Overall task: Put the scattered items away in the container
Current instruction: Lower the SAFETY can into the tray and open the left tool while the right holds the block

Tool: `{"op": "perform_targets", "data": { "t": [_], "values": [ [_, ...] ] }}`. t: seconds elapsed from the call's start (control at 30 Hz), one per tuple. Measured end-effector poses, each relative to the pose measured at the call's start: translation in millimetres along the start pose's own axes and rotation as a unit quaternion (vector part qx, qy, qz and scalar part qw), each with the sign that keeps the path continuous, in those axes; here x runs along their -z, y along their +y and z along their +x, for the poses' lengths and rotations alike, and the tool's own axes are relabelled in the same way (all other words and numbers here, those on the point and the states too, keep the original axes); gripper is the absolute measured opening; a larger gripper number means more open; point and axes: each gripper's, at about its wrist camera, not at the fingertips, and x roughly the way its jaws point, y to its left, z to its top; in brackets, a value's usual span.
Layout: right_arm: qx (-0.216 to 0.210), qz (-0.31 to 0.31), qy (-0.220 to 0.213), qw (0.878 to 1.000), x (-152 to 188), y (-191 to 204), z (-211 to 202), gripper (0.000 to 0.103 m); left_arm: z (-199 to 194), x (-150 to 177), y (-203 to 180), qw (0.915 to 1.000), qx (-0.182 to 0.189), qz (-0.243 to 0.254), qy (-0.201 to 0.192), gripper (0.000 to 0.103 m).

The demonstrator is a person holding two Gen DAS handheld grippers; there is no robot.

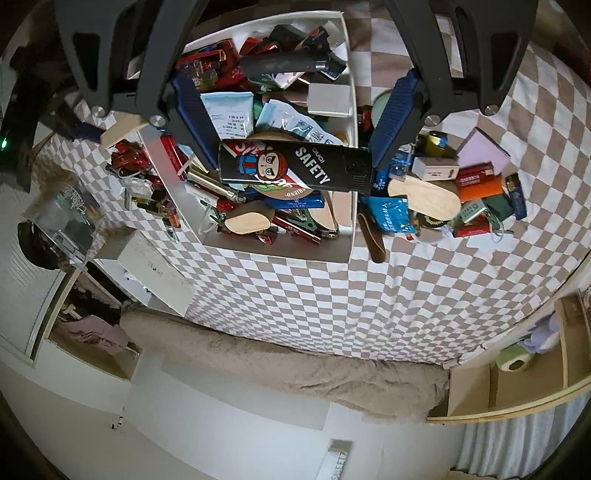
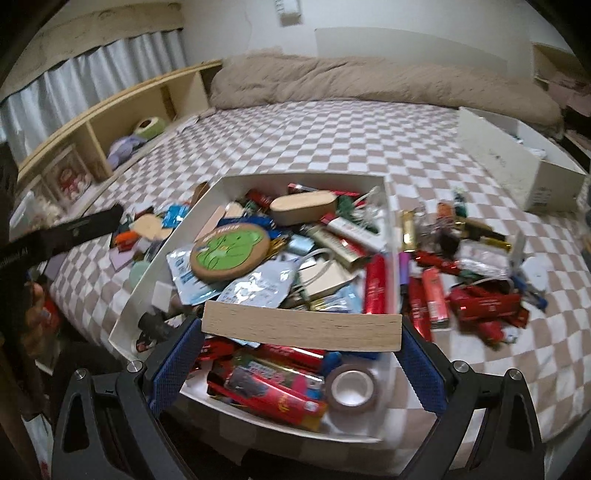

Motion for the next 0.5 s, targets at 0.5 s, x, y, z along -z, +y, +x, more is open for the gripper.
{"op": "perform_targets", "data": {
  "t": [0.5],
  "values": [
    [-0.014,-0.018,0.039,0.999,18,13,37,0.1,56,-11,-18,0.9984,0.011,0.005,0.056,0.082]
  ]
}}
